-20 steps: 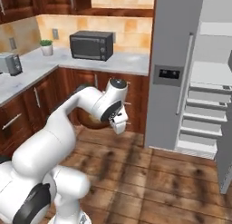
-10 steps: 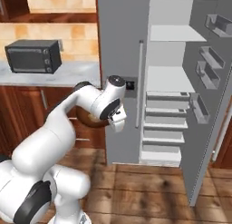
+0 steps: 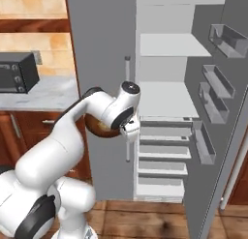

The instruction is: Move the mug from next to the sink to the open cabinet. Then, move the bowl with the onion to the fridge to clear the area for faucet cleaning.

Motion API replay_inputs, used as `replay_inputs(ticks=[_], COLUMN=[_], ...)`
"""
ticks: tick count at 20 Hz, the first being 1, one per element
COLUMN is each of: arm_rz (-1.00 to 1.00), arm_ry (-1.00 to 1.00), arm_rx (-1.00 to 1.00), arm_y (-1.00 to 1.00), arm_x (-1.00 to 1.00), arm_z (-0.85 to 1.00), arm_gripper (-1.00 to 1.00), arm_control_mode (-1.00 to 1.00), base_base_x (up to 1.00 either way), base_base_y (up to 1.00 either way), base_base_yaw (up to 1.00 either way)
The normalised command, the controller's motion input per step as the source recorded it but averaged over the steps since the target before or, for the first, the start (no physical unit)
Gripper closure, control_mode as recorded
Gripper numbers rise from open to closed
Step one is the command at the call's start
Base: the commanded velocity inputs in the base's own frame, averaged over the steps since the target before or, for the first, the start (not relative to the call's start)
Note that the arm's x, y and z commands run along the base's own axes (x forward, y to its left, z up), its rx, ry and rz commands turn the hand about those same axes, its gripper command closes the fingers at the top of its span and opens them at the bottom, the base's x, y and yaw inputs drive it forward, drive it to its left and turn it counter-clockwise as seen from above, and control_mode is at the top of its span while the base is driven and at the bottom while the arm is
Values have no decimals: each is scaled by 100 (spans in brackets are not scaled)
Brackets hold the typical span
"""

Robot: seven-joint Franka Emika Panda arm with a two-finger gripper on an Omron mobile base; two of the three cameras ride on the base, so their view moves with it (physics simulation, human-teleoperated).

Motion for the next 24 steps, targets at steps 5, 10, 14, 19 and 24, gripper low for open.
replay_inputs(ticks=[5, 10, 14, 19, 24], arm_rz=[0, 0, 0, 0, 0], arm_ry=[0, 0, 0, 0, 0], arm_rx=[0, 0, 0, 0, 0], arm_y=[0, 0, 0, 0, 0], arm_x=[0, 0, 0, 0, 0], arm_z=[0, 0, 0, 0, 0], arm_gripper=[100, 100, 100, 100, 100], arm_control_mode=[100, 100, 100, 100, 100], base_base_x=[61, 47, 43, 47, 63], base_base_y=[-50, -29, -50, -36, -36], base_base_yaw=[-2, 0, 0, 0, 0])
